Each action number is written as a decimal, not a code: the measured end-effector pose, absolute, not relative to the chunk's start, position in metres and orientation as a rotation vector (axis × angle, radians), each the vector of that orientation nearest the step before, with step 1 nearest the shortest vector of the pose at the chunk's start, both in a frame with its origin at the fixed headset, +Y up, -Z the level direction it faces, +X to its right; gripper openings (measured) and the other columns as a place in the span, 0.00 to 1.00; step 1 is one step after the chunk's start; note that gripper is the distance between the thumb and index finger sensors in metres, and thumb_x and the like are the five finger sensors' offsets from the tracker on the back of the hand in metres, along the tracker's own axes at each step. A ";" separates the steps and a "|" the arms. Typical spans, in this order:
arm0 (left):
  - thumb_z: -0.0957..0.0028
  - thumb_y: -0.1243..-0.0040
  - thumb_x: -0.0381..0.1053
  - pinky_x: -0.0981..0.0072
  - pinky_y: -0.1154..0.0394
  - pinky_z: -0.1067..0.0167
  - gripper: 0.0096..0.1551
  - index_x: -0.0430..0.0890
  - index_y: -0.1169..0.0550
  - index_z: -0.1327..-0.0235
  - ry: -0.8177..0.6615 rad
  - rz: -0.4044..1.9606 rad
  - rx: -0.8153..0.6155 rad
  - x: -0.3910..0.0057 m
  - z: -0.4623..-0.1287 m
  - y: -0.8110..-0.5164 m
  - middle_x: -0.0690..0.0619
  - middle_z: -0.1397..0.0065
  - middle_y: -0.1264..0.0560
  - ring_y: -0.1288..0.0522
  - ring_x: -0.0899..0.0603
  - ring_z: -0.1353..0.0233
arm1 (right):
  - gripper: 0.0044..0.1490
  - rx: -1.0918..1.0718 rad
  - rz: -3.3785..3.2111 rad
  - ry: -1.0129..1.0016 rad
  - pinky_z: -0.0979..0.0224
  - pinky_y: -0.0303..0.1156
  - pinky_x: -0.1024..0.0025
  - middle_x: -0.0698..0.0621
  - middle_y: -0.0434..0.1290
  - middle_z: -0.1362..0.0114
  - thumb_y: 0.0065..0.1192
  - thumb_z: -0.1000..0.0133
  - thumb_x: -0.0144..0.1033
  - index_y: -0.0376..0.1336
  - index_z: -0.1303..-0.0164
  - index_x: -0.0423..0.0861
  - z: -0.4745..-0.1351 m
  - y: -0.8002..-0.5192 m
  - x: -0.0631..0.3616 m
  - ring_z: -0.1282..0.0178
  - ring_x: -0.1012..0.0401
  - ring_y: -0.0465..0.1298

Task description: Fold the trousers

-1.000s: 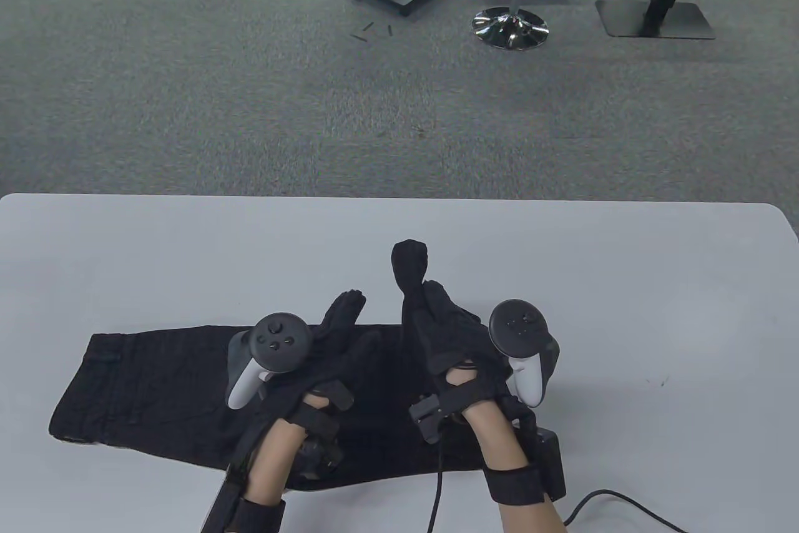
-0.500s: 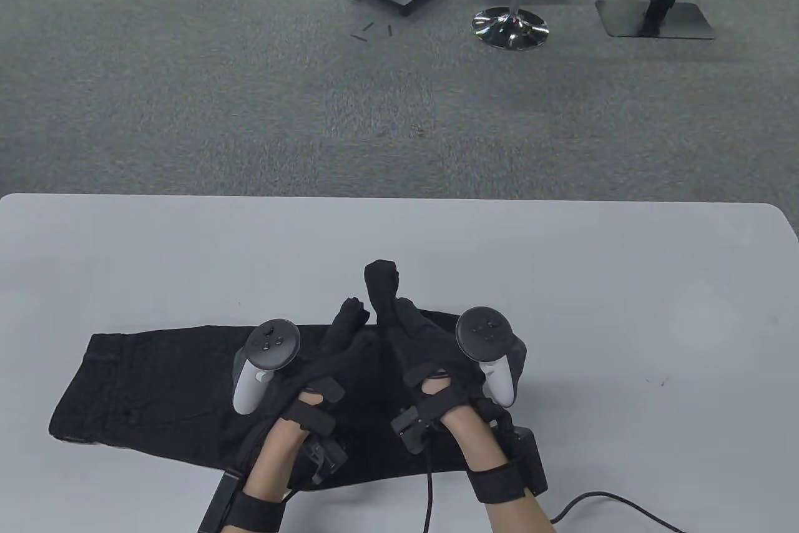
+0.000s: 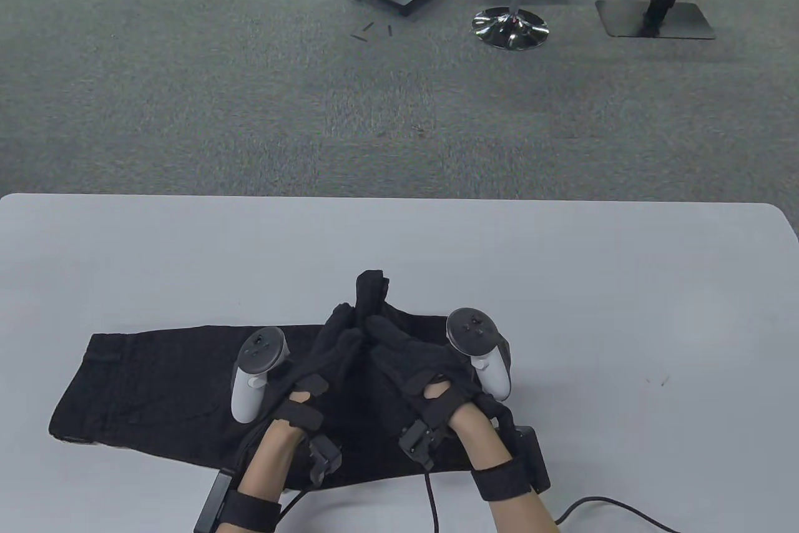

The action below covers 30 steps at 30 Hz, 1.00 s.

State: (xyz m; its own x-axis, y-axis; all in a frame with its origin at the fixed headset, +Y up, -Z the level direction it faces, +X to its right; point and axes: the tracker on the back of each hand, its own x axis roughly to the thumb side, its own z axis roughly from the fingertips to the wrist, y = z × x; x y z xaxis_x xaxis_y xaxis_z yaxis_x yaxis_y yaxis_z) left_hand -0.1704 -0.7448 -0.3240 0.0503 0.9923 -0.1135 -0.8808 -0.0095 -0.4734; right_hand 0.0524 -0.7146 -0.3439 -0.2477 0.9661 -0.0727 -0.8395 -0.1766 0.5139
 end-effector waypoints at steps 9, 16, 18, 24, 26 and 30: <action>0.36 0.58 0.75 0.40 0.39 0.20 0.49 0.59 0.63 0.14 -0.293 1.526 -0.496 -0.169 -0.325 -0.749 0.59 0.10 0.56 0.39 0.37 0.14 | 0.37 0.204 1.738 0.544 0.25 0.63 0.41 0.46 0.57 0.19 0.53 0.41 0.47 0.47 0.22 0.52 -0.351 -0.724 0.068 0.24 0.44 0.65; 0.36 0.58 0.75 0.39 0.40 0.20 0.49 0.59 0.62 0.13 -0.329 1.451 -0.493 -0.160 -0.322 -0.741 0.59 0.10 0.55 0.39 0.37 0.14 | 0.46 0.228 1.557 0.569 0.21 0.49 0.35 0.45 0.42 0.14 0.47 0.42 0.59 0.37 0.21 0.51 -0.352 -0.732 0.071 0.14 0.41 0.45; 0.36 0.57 0.75 0.39 0.40 0.20 0.49 0.59 0.61 0.13 -0.337 1.415 -0.489 -0.157 -0.321 -0.737 0.58 0.10 0.55 0.39 0.36 0.14 | 0.46 0.299 1.446 0.581 0.20 0.45 0.34 0.46 0.40 0.14 0.47 0.41 0.58 0.36 0.22 0.50 -0.351 -0.728 0.067 0.14 0.41 0.43; 0.36 0.56 0.76 0.36 0.41 0.21 0.49 0.58 0.60 0.13 -0.303 1.347 -0.457 -0.161 -0.321 -0.735 0.58 0.10 0.53 0.42 0.36 0.12 | 0.41 0.399 1.428 0.501 0.21 0.50 0.35 0.46 0.50 0.15 0.47 0.41 0.57 0.44 0.21 0.51 -0.346 -0.706 0.063 0.16 0.41 0.55; 0.38 0.55 0.77 0.34 0.42 0.21 0.51 0.58 0.58 0.12 -0.296 1.349 -0.454 -0.162 -0.320 -0.734 0.57 0.10 0.52 0.43 0.36 0.12 | 0.41 0.416 1.443 0.505 0.21 0.50 0.35 0.45 0.52 0.15 0.47 0.41 0.57 0.46 0.21 0.50 -0.344 -0.701 0.061 0.17 0.41 0.56; 0.42 0.51 0.82 0.31 0.43 0.22 0.55 0.55 0.53 0.12 -0.294 1.324 -0.443 -0.164 -0.320 -0.730 0.55 0.11 0.48 0.42 0.35 0.12 | 0.40 0.444 1.546 0.474 0.22 0.53 0.35 0.45 0.55 0.17 0.49 0.41 0.57 0.50 0.22 0.50 -0.339 -0.692 0.059 0.19 0.41 0.59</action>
